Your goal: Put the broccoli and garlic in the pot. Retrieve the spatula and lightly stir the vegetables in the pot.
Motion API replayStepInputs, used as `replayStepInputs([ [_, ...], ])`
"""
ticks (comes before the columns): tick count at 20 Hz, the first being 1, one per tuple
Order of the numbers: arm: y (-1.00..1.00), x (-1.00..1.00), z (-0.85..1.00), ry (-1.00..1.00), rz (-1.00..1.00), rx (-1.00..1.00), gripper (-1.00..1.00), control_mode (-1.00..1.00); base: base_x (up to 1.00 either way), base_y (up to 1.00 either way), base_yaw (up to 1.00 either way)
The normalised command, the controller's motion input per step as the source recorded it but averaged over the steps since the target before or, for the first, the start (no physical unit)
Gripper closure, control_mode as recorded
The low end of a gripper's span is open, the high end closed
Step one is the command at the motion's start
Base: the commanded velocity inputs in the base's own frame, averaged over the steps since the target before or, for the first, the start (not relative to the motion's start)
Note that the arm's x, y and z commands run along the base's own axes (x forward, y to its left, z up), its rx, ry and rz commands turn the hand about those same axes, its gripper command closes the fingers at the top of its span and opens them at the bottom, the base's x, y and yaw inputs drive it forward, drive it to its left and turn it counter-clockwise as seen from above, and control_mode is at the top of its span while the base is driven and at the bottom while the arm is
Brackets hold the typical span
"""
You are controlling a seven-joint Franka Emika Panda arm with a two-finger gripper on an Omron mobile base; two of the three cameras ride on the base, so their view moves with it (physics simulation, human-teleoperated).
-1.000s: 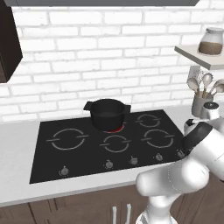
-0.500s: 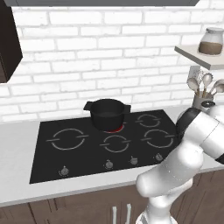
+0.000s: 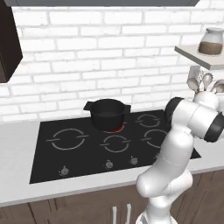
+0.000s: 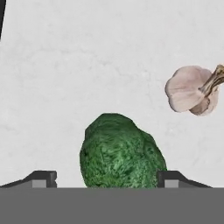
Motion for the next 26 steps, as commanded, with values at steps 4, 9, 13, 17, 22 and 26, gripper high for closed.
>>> replayStepInputs([
  [4, -0.09, 0.17, -0.37, 0.06, 0.0, 0.0, -1.0, -1.0, 0.0, 0.0, 0.0],
  [9, -0.05, 0.07, -0.37, 0.03, 0.0, 0.0, 1.0, -1.0, 0.0, 0.0, 0.0],
  [13, 0.0, 0.0, -0.06, 0.0, 0.0, 0.0, 1.0, -1.0, 0.0, 0.0, 0.0],
  [17, 0.2, -0.29, -0.02, -0.15, 0.1, 0.0, 1.0, -1.0, 0.0, 0.0, 0.0],
  [22, 0.65, -0.43, 0.03, -0.29, 0.15, 0.0, 1.0, -1.0, 0.0, 0.0, 0.0],
  [26, 0.8, -0.51, 0.29, -0.38, 0.13, 0.0, 1.0, -1.0, 0.0, 0.0, 0.0],
])
